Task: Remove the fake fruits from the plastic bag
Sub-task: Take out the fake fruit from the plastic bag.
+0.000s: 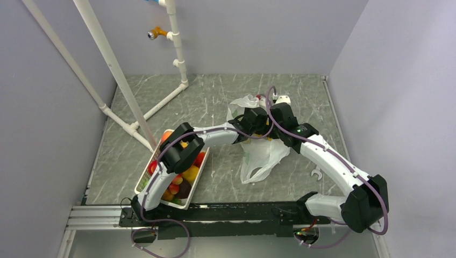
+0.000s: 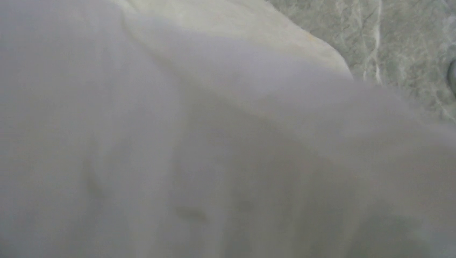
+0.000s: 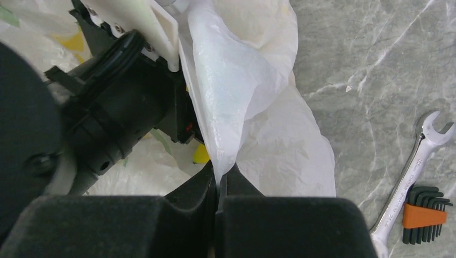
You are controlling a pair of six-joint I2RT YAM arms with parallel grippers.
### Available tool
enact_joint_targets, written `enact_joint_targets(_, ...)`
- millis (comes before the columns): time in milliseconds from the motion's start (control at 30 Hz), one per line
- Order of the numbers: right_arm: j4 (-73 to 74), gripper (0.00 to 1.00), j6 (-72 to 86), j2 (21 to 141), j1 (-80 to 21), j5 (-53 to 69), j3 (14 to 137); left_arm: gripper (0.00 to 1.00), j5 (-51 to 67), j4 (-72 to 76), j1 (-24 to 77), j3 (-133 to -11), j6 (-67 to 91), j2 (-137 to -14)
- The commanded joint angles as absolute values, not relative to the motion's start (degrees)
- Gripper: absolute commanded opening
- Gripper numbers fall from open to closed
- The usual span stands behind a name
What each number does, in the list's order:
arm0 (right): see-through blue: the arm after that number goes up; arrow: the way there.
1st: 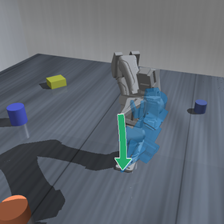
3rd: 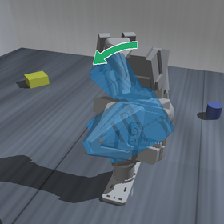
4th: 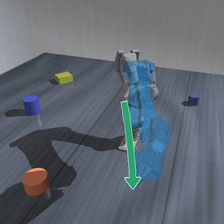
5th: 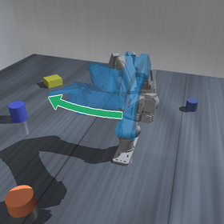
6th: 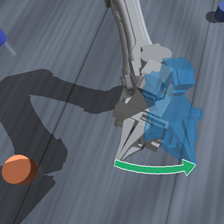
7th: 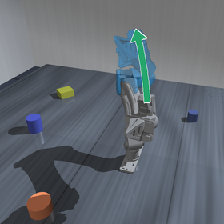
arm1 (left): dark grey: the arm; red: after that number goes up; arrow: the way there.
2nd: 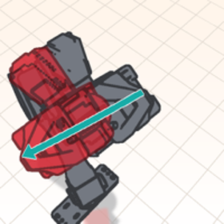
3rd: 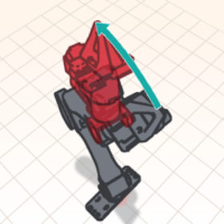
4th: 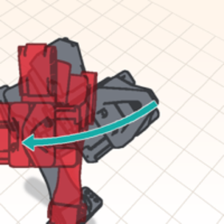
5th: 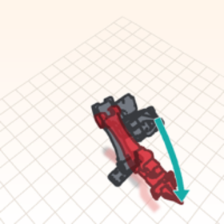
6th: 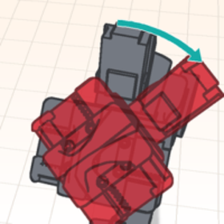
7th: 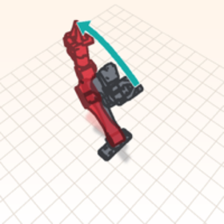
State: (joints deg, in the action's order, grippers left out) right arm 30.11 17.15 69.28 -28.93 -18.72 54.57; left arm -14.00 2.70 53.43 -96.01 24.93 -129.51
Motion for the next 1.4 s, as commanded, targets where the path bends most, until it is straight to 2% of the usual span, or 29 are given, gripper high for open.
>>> enact_joint_targets(0,29.0,0.0,17.3,68.4,-29.8,-17.0,54.1,0.93,-15.7,2.1,52.5,-99.2,27.1,-132.7)
enact_joint_targets(100,29.1,0.0,18.0,68.9,-29.7,-16.6,53.9,0.8,-15.8,3.8,52.2,-98.9,27.2,-133.0)
enact_joint_targets(133,29.1,0.0,18.2,69.1,-29.7,-16.3,54.0,0.7,-15.8,4.5,52.2,-98.1,27.1,-132.6)
enact_joint_targets(267,28.7,0.0,18.5,68.9,-29.7,-15.7,53.7,0.47,-15.8,8.0,52.2,-91.7,25.2,-126.4)
enact_joint_targets(400,27.7,0.0,18.6,68.5,-29.8,-15.6,53.0,0.32,-13.7,9.9,52.2,-83.1,24.2,-117.4)
enact_joint_targets(533,26.5,0.0,18.7,68.2,-29.7,-13.9,51.9,0.25,-8.2,9.7,52.2,-75.9,24.2,-109.3)
enact_joint_targets(833,24.1,0.0,17.8,66.4,-29.7,-11.9,49.7,0.21,3.7,8.5,52.2,-64.5,28.8,-94.0)
enact_joint_targets(1100,22.8,0.0,17.7,67.2,-29.8,-8.6,49.9,0.21,11.6,3.3,51.8,-61.6,32.8,-85.2)
enact_joint_targets(1367,22.8,0.0,18.5,66.5,-29.7,-7.1,49.6,0.14,23.9,-0.6,50.6,-61.3,37.5,-83.4)
